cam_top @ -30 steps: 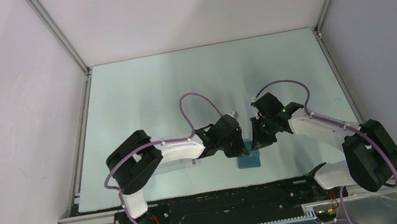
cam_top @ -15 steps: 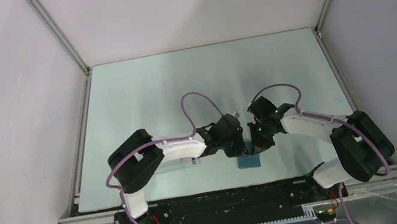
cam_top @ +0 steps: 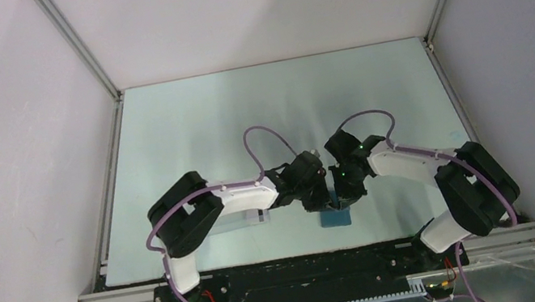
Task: Put the credit cards into the card holder
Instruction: Close the card holder at the center of the board, then reset both arms
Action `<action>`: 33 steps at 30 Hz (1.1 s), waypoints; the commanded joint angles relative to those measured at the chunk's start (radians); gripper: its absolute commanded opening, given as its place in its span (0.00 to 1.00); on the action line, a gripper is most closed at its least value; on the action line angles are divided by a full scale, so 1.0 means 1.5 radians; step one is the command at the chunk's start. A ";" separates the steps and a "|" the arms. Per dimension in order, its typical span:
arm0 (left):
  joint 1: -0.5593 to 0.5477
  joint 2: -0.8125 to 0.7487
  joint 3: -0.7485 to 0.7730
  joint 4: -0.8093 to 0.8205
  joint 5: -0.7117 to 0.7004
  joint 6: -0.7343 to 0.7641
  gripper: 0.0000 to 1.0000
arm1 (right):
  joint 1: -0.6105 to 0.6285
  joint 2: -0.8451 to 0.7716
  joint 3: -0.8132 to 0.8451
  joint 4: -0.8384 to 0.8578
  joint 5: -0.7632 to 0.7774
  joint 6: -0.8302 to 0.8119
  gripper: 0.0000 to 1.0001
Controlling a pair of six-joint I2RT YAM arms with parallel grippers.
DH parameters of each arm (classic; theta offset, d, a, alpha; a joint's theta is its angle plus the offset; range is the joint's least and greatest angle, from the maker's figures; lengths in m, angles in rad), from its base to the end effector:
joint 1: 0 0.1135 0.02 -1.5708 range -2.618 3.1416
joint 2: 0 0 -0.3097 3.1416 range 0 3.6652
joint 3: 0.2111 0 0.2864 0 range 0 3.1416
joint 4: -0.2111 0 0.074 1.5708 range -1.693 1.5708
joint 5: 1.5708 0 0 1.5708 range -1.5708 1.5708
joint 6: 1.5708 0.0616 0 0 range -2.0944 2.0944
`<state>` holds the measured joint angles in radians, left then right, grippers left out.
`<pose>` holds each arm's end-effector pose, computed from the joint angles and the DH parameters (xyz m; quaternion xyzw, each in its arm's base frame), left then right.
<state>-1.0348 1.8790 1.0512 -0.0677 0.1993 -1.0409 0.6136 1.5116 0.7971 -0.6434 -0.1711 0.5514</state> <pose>0.2099 -0.3773 0.1381 0.0301 0.9390 -0.3316 0.0866 0.2237 0.1704 0.1528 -0.0399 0.9899 0.1292 0.0417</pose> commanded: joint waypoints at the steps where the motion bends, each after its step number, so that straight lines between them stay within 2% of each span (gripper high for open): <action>1: 0.008 0.085 -0.027 -0.046 -0.049 -0.038 0.00 | 0.042 0.120 -0.060 0.075 0.113 0.030 0.00; 7: 0.014 0.104 -0.026 -0.082 -0.060 -0.058 0.00 | 0.052 0.142 -0.060 0.085 0.113 0.032 0.00; 11: 0.013 0.058 -0.029 -0.073 -0.081 -0.023 0.00 | 0.046 0.063 -0.061 0.098 0.052 0.010 0.00; 13: 0.013 0.009 -0.034 -0.055 -0.097 0.003 0.26 | 0.037 -0.004 -0.060 0.097 0.027 0.006 0.04; 14: 0.013 -0.033 -0.042 -0.046 -0.106 0.022 0.48 | 0.027 -0.052 -0.060 0.098 0.015 0.003 0.08; 15: 0.016 -0.058 -0.046 -0.030 -0.110 0.029 0.58 | 0.021 -0.077 -0.059 0.097 0.009 0.002 0.16; 16: 0.018 -0.106 -0.054 -0.019 -0.113 0.045 0.73 | 0.006 -0.122 -0.059 0.093 0.000 -0.002 0.21; 17: 0.025 -0.128 -0.059 0.004 -0.111 0.053 0.78 | -0.011 -0.145 -0.059 0.092 -0.004 -0.004 0.31; 18: 0.030 -0.171 -0.071 0.013 -0.107 0.063 0.87 | -0.021 -0.187 -0.059 0.090 -0.010 -0.009 0.37; 20: 0.062 -0.232 -0.101 0.059 -0.089 0.073 0.96 | -0.052 -0.242 -0.060 0.089 -0.007 -0.019 0.55; 22: 0.099 -0.298 -0.147 0.104 -0.069 0.086 0.99 | -0.086 -0.289 -0.060 0.086 0.017 -0.038 0.80; 24: 0.147 -0.376 -0.199 0.127 -0.068 0.112 1.00 | -0.124 -0.325 -0.060 0.083 0.059 -0.063 0.91; 27: 0.244 -0.534 -0.300 0.128 -0.082 0.169 1.00 | -0.195 -0.359 -0.067 0.103 0.145 -0.106 0.98; 30: 0.394 -0.681 -0.386 0.123 -0.130 0.218 1.00 | -0.267 -0.390 -0.105 0.163 0.198 -0.133 0.99; 32: 0.442 -0.825 -0.439 0.106 -0.243 0.280 1.00 | -0.300 -0.407 -0.148 0.228 0.234 -0.138 0.99; 33: 0.454 -0.854 -0.463 0.098 -0.340 0.330 1.00 | -0.308 -0.412 -0.168 0.288 0.266 -0.149 0.99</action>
<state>-0.4431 0.8165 0.4622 0.0952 0.0120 -0.7792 0.2184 0.9352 0.6426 -0.4309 0.0452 0.4030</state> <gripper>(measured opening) 0.995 0.991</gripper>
